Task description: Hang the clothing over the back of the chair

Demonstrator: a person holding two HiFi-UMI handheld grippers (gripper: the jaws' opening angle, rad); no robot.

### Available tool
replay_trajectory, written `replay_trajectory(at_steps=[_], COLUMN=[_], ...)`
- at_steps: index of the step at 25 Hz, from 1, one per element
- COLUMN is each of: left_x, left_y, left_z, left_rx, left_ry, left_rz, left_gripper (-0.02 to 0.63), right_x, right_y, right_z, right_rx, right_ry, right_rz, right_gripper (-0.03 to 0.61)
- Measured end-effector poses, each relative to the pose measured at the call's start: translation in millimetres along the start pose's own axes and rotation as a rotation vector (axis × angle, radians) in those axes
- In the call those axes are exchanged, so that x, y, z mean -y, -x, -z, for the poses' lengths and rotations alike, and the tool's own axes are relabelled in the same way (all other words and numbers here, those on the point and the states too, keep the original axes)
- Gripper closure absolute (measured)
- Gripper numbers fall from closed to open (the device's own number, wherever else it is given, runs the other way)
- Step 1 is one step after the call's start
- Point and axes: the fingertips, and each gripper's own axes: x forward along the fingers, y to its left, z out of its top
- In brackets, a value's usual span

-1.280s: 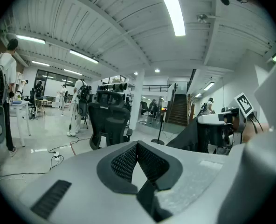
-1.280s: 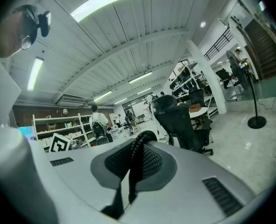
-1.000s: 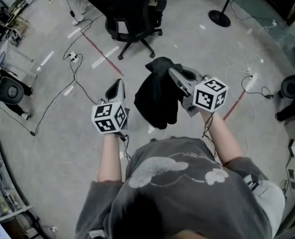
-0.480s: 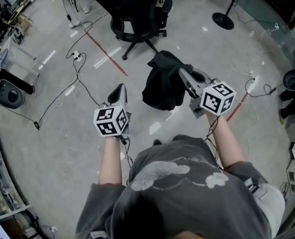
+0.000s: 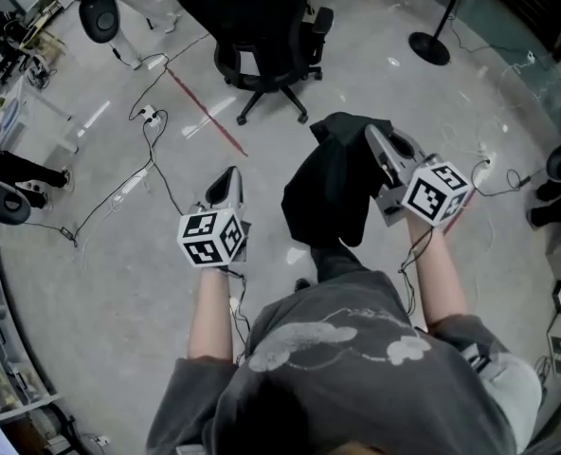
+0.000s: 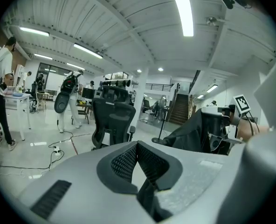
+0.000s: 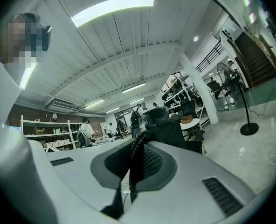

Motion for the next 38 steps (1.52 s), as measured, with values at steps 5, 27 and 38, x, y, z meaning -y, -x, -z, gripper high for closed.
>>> replay_trajectory(at_steps=[5,27,38], left_x=[-8,-50,-84], left_y=[-50,-294,-335], left_z=[-23,-160,-177], left_rx=[0.004,0.080,0.073], left_ry=[-0.027,-0.066,-0.063], left_rz=[0.002,-0.030,-0.065], left_gripper=[0.612,0.612,0.612], right_x=[35,227,297], right_y=[-47,-240,-282], right_z=[11,-99,-97], right_rx=[-0.030,0.042,-0.021], right_ry=[-0.021,-0.024,-0.009], right_rz=[-0.016,-0.071,0.046], right_gripper=[0.578,0.578,0.578])
